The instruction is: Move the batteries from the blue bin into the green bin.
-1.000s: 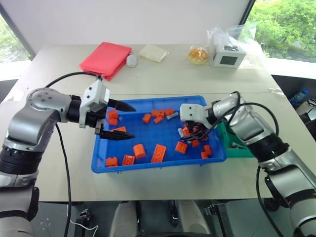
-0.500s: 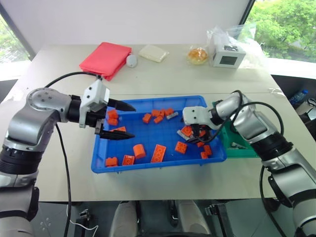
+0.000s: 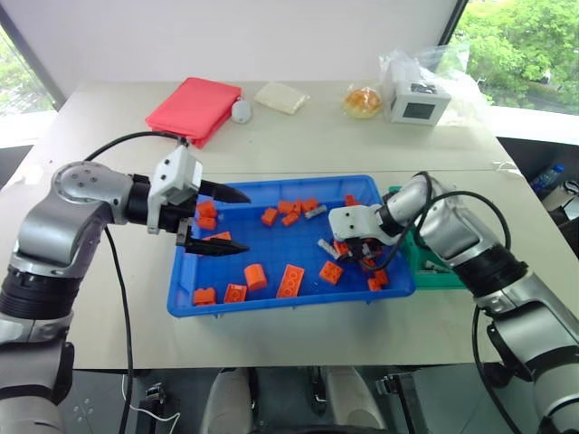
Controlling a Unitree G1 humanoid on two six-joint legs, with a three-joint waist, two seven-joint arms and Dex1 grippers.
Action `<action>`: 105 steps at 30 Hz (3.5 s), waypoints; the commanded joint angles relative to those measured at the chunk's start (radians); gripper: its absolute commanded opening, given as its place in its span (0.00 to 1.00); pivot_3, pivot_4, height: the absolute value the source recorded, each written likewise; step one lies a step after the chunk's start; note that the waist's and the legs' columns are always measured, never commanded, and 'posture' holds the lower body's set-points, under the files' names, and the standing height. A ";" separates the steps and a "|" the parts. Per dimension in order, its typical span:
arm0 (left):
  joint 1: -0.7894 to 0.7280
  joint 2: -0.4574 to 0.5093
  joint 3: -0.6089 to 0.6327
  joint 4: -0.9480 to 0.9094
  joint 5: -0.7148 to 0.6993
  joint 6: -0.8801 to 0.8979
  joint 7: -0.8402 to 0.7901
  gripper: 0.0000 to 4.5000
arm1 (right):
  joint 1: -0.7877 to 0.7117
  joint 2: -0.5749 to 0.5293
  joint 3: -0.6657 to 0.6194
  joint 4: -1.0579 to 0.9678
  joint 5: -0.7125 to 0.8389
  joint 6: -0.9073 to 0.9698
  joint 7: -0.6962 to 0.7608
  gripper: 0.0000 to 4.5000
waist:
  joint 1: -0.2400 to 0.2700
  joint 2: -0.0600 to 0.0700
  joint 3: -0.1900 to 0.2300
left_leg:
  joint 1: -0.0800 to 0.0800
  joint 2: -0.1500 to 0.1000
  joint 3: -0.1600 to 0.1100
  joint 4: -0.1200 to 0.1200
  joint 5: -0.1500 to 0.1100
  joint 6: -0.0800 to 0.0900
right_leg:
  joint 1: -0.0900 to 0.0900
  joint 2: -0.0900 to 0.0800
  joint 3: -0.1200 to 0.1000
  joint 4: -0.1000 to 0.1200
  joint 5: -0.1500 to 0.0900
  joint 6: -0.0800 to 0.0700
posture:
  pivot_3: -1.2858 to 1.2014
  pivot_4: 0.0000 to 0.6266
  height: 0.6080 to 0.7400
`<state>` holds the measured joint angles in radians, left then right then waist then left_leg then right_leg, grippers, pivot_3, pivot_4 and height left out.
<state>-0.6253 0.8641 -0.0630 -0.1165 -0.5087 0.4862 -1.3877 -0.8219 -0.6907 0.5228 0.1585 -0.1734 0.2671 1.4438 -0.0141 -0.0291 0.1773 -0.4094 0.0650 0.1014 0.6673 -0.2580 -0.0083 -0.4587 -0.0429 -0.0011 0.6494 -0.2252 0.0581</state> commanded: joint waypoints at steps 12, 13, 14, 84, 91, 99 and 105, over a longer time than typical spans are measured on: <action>-0.025 0.002 0.023 0.021 0.017 -0.033 -0.002 1.00 | 0.009 0.006 -0.044 -0.071 0.034 0.117 0.014 0.27 | 0.001 0.000 0.000 | 0.000 0.000 0.000 0.000 0.000 0.000 | 0.000 0.000 0.000 0.000 0.000 0.000 | 0.52 0.24 0.97; -0.028 0.000 0.022 0.025 0.018 -0.036 -0.002 1.00 | 0.011 -0.001 -0.046 -0.080 0.035 0.127 0.015 0.27 | 0.001 0.000 0.000 | 0.000 0.000 0.000 0.000 0.000 0.000 | 0.000 0.000 0.000 0.000 0.000 0.000 | 0.52 0.24 0.97; -0.030 -0.002 0.020 0.028 0.020 -0.037 -0.003 1.00 | 0.011 -0.007 -0.048 -0.085 0.034 0.136 0.012 0.27 | 0.001 0.000 0.000 | 0.000 0.000 0.000 0.000 0.000 0.000 | 0.000 0.000 0.000 0.000 0.000 0.000 | 0.52 0.24 0.97; -0.091 -0.104 -0.036 0.079 0.040 -0.047 -0.056 1.00 | 0.185 -0.360 -0.583 -0.337 0.411 0.657 -0.342 0.77 | -0.009 0.001 0.001 | 0.001 -0.001 0.000 0.000 0.000 0.000 | 0.000 -0.001 0.001 -0.001 -0.001 -0.001 | 0.52 0.24 0.97; -0.088 -0.091 -0.022 0.071 0.042 -0.038 -0.039 1.00 | -0.067 -0.115 -0.316 -0.205 0.358 0.534 -0.350 0.77 | -0.006 0.001 0.001 | 0.000 0.000 -0.001 -0.001 0.000 0.000 | -0.001 0.001 0.001 0.000 0.000 0.000 | 0.52 0.24 0.97; -0.050 -0.039 0.022 0.010 0.022 -0.003 -0.003 1.00 | -0.156 0.093 -0.107 0.149 0.208 0.293 -0.360 0.77 | 0.000 0.001 0.001 | -0.004 -0.001 0.000 0.001 0.000 0.000 | -0.002 -0.002 0.001 -0.002 0.000 0.001 | 0.52 0.24 0.97; -0.012 -0.004 0.057 -0.028 0.008 0.017 0.019 1.00 | -0.218 0.185 -0.060 0.428 0.107 0.107 -0.372 0.77 | -0.004 0.001 0.001 | -0.003 -0.001 0.000 0.000 0.000 0.000 | -0.002 -0.001 0.000 -0.001 0.000 0.001 | 0.52 0.24 0.97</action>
<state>-0.6356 0.8458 -0.0433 -0.1058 -0.4818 0.4984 -1.3768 -0.9941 -0.5149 0.4677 0.5511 -0.0420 0.4265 1.0759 -0.0180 -0.0285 0.1780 -0.4126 0.0642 0.1013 0.6672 -0.2582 -0.0079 -0.4612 -0.0437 -0.0007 0.6483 -0.2250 0.0590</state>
